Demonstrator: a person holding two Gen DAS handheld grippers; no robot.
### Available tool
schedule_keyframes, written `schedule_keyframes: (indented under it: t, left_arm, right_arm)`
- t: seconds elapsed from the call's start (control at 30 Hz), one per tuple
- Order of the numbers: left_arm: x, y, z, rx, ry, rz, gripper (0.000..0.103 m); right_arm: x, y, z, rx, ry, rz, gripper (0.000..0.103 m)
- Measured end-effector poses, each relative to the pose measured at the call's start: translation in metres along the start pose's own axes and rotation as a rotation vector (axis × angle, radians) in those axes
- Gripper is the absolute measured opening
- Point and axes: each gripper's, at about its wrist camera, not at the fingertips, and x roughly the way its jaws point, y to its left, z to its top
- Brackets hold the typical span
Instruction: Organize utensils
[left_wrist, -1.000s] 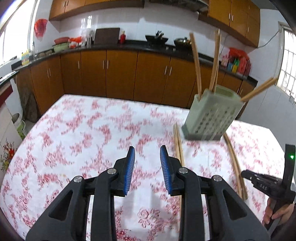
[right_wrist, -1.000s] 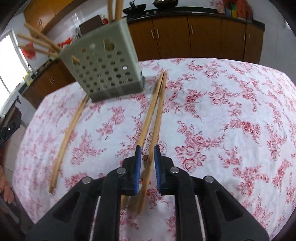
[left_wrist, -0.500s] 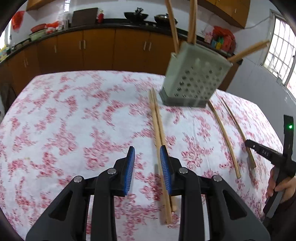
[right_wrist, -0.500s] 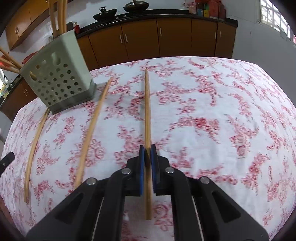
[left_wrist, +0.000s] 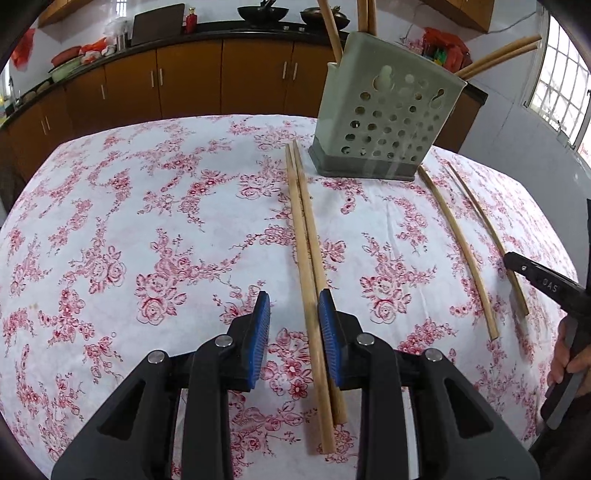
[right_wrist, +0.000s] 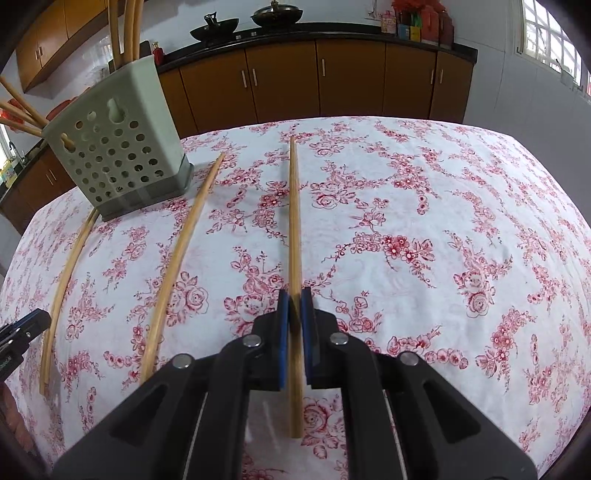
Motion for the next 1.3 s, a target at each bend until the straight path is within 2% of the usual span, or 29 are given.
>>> schedule_keyframes:
  t: [0.33,0.4,0.43,0.47,0.5,0.73,0.87,1.0,1.3]
  left_arm:
    - [0.007,-0.006,-0.002,0.044,-0.013,0.068,0.028]
    - [0.009,-0.007,-0.001,0.056,-0.018,0.088,0.023]
    - [0.010,-0.007,-0.001,0.056,-0.020,0.101,0.016]
    - [0.011,-0.005,0.002,0.048,-0.020,0.108,0.010]
    - [0.013,-0.002,0.005,0.035,-0.019,0.115,0.009]
    - [0.017,0.040,0.021,-0.062,-0.017,0.177,0.008]
    - [0.015,0.052,0.022,-0.070,-0.011,0.129,0.008]
    - [0.012,0.052,0.018,-0.050,-0.018,0.097,0.009]
    - [0.011,0.051,0.014,-0.049,-0.028,0.094,0.009]
  right_arm:
    - [0.000,0.004,0.000,-0.010,0.000,-0.009,0.009]
    - [0.001,0.008,0.001,-0.016,0.003,-0.002,0.011]
    - [0.002,0.010,0.001,-0.024,0.003,-0.001,0.012]
    - [0.002,0.012,0.002,-0.031,0.004,-0.001,0.012]
    - [0.003,0.014,0.002,-0.041,0.003,-0.002,0.012]
    - [0.005,0.004,0.004,-0.027,-0.008,-0.021,0.008]
    - [0.005,-0.008,0.005,-0.005,-0.006,-0.024,0.008]
    - [0.004,-0.007,0.003,-0.034,-0.011,-0.001,0.008]
    - [0.002,-0.005,-0.005,-0.044,-0.028,0.009,0.008]
